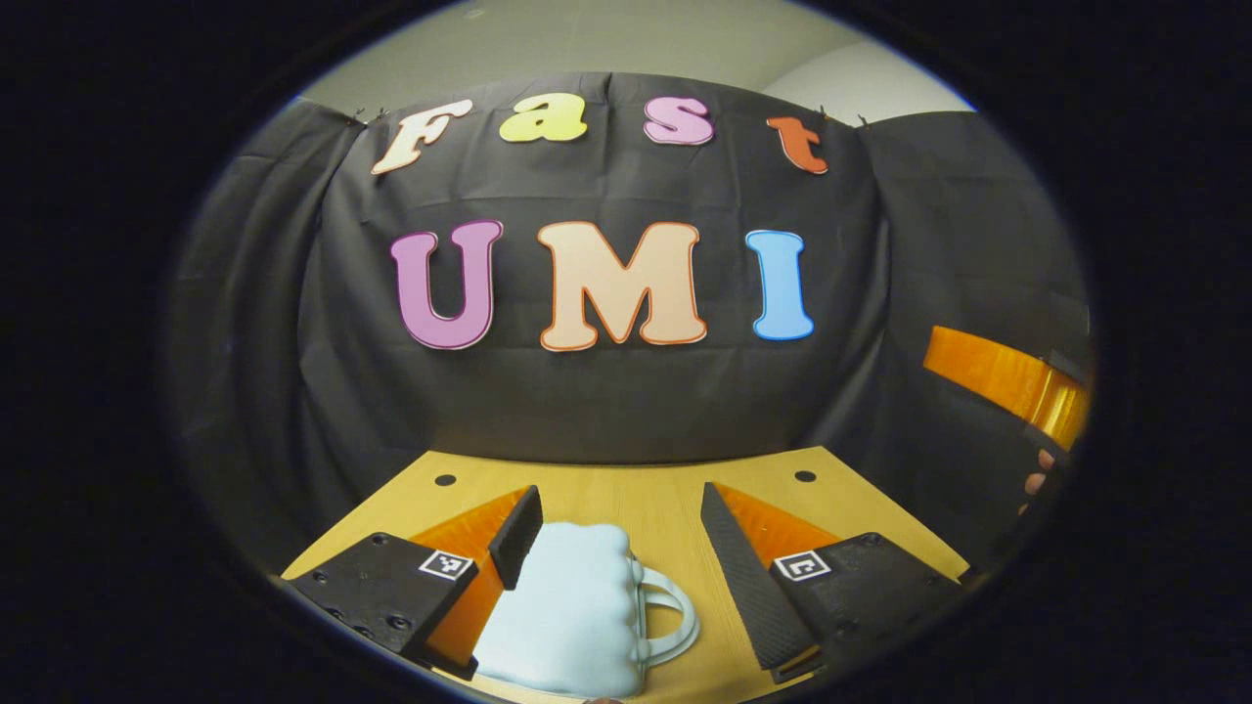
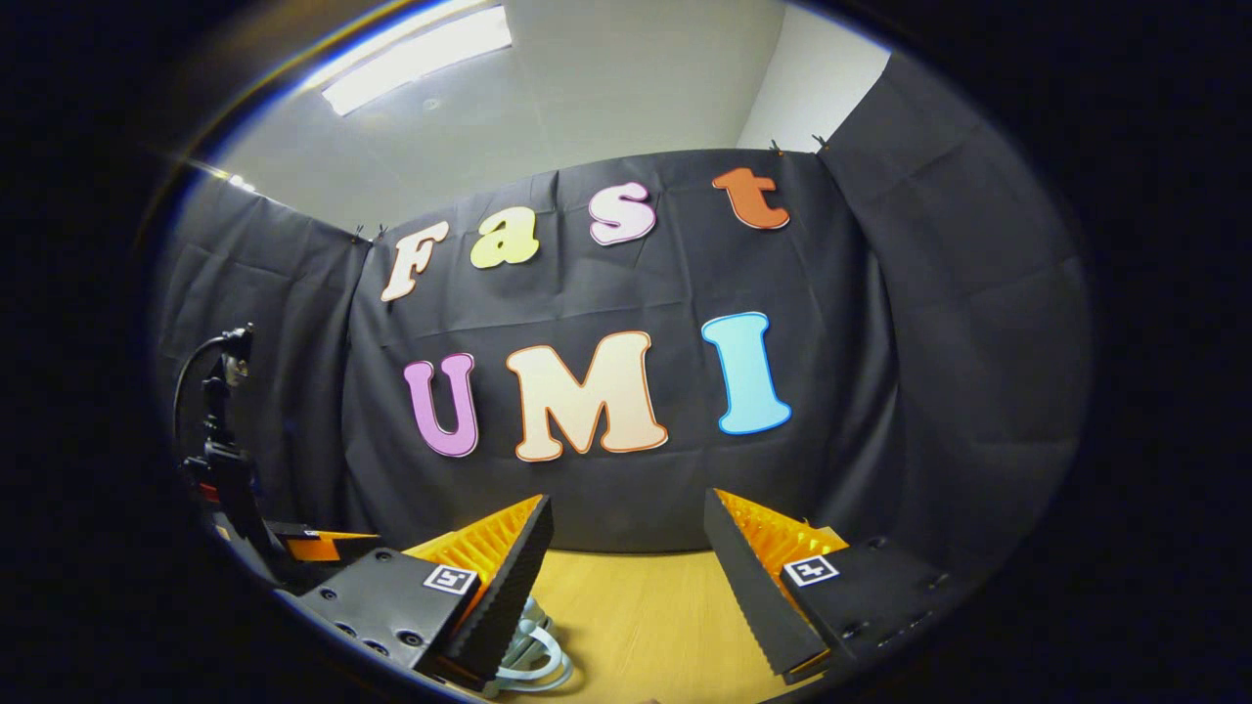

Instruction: First open the suitcase, pack the skin care products into it, and then close the suitcase.

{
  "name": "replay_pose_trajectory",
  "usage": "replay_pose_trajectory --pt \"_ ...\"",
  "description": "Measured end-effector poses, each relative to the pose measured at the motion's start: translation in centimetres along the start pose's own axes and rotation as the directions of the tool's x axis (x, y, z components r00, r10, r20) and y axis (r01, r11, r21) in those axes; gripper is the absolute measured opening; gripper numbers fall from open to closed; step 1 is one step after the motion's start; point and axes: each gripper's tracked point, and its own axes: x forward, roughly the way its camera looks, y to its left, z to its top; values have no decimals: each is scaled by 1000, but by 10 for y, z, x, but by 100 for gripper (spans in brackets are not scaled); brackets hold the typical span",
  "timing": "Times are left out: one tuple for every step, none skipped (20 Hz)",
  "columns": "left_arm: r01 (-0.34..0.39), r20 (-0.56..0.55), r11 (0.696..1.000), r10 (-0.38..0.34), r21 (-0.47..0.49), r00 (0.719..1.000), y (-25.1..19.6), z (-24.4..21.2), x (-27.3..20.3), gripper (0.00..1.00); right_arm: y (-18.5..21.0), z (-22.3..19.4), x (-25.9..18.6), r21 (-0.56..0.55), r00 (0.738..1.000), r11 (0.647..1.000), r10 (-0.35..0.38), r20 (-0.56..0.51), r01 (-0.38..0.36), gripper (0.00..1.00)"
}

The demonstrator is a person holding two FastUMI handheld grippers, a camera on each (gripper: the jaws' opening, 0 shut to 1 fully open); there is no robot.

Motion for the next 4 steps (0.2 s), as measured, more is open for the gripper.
replay_pose_trajectory --pt "1 3 1000 -1 2 1000 4 2 -2 95 5 1 -2 -8 1000 1000 -2 5 2 97" --pt "2 1 1000 -2 6 1000 8 0 -4 95 8 0 -3 -26 1000 1000 -8 11 8 97" --pt "-2 -1 1000 2 3 1000 13 0 -7 95 10 -2 -6 -47 1000 999 -17 10 17 97" --pt "2 6 1000 -2 1 1000 15 4 -9 95 14 -2 -8 -62 1000 998 -15 8 15 97"
